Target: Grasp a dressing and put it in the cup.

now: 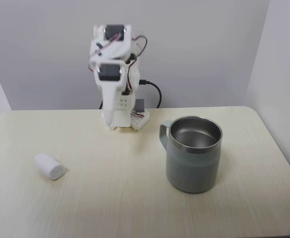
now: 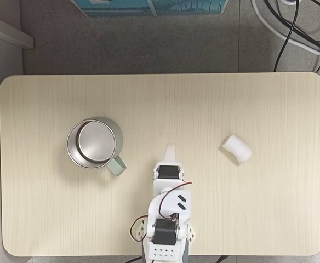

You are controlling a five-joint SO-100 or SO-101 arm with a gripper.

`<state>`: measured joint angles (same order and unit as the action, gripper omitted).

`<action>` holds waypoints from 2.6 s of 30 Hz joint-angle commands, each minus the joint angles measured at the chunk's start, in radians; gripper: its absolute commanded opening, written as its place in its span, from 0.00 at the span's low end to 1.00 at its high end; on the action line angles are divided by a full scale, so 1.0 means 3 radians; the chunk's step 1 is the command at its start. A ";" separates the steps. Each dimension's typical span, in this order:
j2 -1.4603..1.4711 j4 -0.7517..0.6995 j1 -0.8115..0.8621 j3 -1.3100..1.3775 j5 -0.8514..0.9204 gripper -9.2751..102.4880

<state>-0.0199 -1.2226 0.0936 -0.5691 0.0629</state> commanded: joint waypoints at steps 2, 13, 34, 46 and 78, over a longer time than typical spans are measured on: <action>-0.0634 -0.0271 0.0378 -0.0869 0.0000 0.14; -0.2536 -0.0654 0.1437 -0.2153 -0.0072 0.31; -0.5369 -0.0123 0.2076 -0.2321 0.0598 0.34; -0.5604 -0.0036 0.2096 -0.2362 0.0680 0.32; -0.4137 -0.2030 0.1774 -0.4060 0.0501 0.08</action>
<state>-1.3530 -1.7886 0.6458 -1.7227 0.2240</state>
